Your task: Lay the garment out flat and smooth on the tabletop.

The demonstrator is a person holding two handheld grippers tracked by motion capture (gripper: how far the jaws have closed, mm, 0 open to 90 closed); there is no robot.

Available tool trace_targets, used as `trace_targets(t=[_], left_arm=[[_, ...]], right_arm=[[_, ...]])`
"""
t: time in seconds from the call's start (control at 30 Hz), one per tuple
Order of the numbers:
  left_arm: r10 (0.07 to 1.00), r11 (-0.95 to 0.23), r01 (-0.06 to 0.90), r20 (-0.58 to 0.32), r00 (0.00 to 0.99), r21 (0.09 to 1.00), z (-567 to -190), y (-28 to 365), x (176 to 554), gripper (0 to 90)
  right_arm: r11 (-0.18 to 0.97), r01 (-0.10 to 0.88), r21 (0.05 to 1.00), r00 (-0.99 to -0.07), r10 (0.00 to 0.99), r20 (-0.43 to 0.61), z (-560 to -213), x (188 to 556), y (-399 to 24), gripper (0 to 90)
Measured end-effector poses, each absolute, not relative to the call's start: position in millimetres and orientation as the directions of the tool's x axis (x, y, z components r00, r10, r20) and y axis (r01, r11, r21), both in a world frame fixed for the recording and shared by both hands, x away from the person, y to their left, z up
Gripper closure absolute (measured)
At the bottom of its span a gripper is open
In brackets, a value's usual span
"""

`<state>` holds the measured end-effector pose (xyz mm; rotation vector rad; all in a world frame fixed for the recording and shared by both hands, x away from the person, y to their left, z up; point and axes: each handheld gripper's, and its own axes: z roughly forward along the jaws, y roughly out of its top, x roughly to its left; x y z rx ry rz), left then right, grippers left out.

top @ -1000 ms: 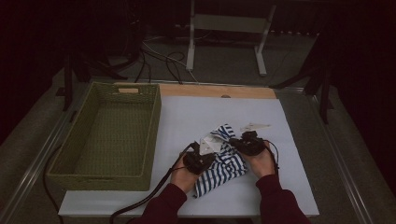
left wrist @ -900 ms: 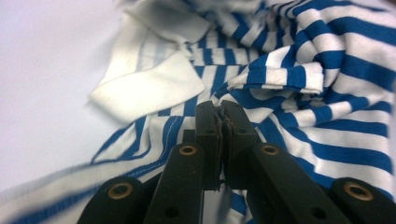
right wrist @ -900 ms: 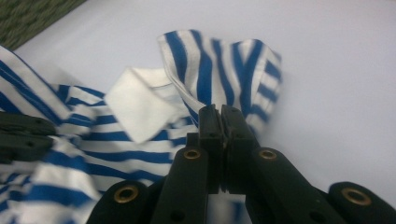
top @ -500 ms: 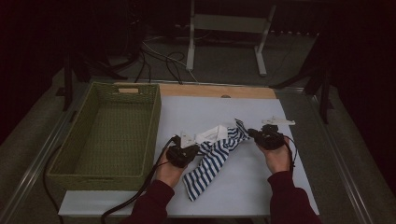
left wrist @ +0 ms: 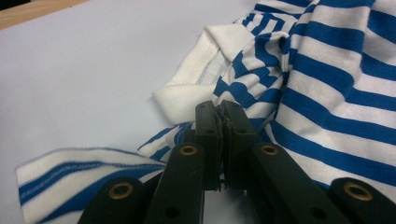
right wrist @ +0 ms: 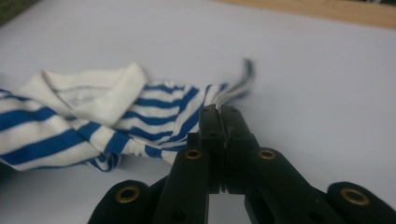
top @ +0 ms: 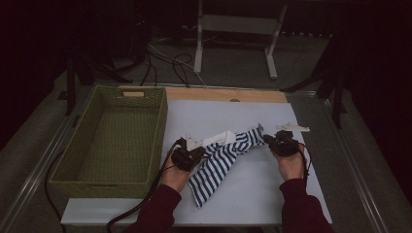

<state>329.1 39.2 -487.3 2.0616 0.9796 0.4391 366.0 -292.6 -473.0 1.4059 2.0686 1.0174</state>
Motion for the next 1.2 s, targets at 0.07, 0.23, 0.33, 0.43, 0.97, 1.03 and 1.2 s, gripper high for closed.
trace_targets(t=[0.07, 0.23, 0.33, 0.43, 0.97, 1.03, 1.2], left_arm=[[0.764, -0.383, 0.495, -0.034, 0.644, 0.78, -488.6, 37.8, 329.4, 86.9], [0.76, -0.38, 0.498, -0.043, 0.648, 0.779, -489.8, 34.7, 330.2, 86.7], [0.76, -0.376, 0.5, -0.048, 0.648, 0.78, -490.4, 33.9, 330.6, 86.7], [0.762, -0.375, 0.502, -0.049, 0.646, 0.78, -490.8, 33.4, 330.7, 86.7], [0.76, -0.381, 0.503, -0.047, 0.648, 0.776, -491.3, 33.1, 330.3, 86.8], [0.761, -0.371, 0.508, -0.06, 0.646, 0.777, -492.0, 33.5, 330.8, 86.8], [0.755, -0.386, 0.505, -0.051, 0.654, 0.771, -492.7, 33.3, 330.6, 87.1]], right_arm=[[0.215, 0.62, 0.755, -0.386, 0.921, 0.056, -478.7, 365.5, -292.7, 88.2], [0.243, 0.604, 0.759, -0.423, 0.905, 0.047, -475.6, 359.1, -285.2, 64.0], [0.265, 0.577, 0.773, -0.46, 0.887, 0.039, -469.3, 352.9, -273.8, 49.7], [0.273, 0.545, 0.793, -0.511, 0.857, 0.056, -463.5, 346.2, -260.9, 44.5], [0.505, 0.376, 0.777, -0.731, 0.677, -0.087, -452.8, 329.6, -186.3, 68.4], [0.515, 0.383, 0.766, -0.734, 0.674, -0.086, -453.7, 328.7, -189.2, 79.4], [0.504, 0.374, 0.779, -0.726, 0.682, -0.093, -454.4, 320.7, -199.6, 82.8]])
